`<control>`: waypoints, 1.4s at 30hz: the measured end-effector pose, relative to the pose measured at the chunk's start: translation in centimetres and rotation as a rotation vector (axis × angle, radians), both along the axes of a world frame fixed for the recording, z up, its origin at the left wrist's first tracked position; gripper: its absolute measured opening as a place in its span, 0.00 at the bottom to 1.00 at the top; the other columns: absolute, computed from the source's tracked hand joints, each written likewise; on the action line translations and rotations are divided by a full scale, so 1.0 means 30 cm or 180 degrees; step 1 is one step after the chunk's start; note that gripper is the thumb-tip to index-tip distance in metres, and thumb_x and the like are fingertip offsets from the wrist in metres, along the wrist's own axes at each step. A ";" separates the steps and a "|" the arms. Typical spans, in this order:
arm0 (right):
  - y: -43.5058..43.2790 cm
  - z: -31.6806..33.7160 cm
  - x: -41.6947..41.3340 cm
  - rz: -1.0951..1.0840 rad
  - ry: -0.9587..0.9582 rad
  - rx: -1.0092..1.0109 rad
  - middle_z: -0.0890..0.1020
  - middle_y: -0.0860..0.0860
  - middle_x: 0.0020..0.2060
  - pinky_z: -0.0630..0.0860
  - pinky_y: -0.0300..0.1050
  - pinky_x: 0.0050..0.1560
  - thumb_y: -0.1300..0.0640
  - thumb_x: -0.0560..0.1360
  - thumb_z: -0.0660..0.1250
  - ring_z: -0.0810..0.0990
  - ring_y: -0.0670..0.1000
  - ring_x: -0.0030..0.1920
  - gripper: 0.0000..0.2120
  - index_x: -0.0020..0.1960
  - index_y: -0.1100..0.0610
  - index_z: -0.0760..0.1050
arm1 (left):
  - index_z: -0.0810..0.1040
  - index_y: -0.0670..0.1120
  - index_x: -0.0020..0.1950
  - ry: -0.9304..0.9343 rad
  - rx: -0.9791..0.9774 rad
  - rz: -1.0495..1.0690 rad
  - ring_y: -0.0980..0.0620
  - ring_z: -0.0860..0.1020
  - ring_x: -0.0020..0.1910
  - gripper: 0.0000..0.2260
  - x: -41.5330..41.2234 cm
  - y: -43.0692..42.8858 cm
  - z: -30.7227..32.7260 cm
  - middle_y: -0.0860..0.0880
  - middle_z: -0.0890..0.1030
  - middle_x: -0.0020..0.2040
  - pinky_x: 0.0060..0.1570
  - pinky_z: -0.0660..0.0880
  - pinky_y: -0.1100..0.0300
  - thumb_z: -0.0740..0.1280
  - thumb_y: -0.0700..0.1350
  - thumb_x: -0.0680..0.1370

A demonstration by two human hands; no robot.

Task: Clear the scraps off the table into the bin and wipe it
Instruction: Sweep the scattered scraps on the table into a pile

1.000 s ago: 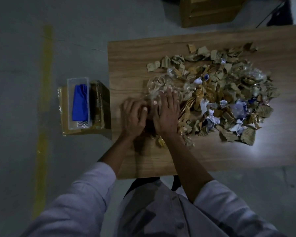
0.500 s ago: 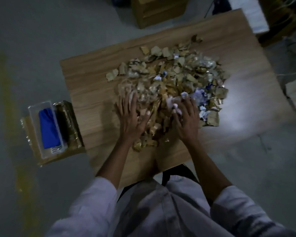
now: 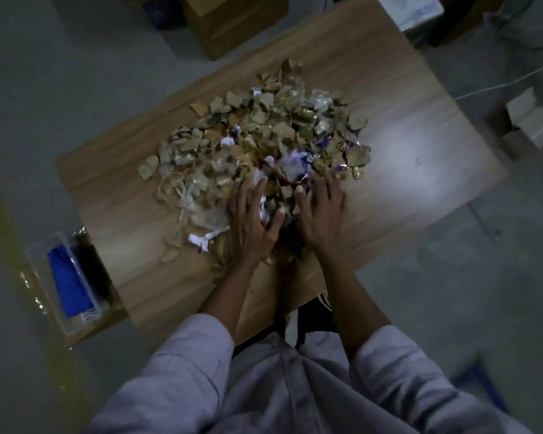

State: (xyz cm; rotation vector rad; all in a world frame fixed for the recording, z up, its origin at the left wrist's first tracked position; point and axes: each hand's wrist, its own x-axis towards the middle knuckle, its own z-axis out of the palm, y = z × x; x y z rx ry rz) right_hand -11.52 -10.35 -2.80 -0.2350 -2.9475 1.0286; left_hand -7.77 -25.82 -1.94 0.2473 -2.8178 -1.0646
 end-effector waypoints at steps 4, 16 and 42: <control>0.158 0.035 -0.118 -0.0803 0.0667 -0.0254 0.76 0.56 0.66 0.70 0.60 0.67 0.43 0.80 0.64 0.73 0.58 0.68 0.21 0.66 0.57 0.77 | 0.69 0.55 0.77 0.0140 -0.0409 0.0323 0.45 0.55 0.81 0.29 -0.083 0.102 0.094 0.50 0.62 0.81 0.77 0.47 0.40 0.64 0.62 0.78; 0.134 0.001 -0.440 0.0374 -0.0314 -0.0441 0.74 0.57 0.70 0.68 0.61 0.70 0.34 0.82 0.55 0.70 0.58 0.71 0.29 0.68 0.55 0.75 | 0.58 0.60 0.80 -0.1144 -0.0518 -0.0414 0.45 0.48 0.81 0.30 -0.379 0.203 0.043 0.54 0.48 0.83 0.74 0.53 0.36 0.59 0.64 0.79; -0.103 0.097 -0.941 0.1054 -0.0093 0.0089 0.61 0.57 0.79 0.53 0.66 0.76 0.30 0.75 0.63 0.53 0.64 0.80 0.34 0.74 0.48 0.69 | 0.51 0.49 0.83 -0.0926 0.0134 0.0700 0.44 0.52 0.80 0.43 -0.470 0.183 -0.004 0.49 0.50 0.82 0.77 0.49 0.39 0.61 0.65 0.72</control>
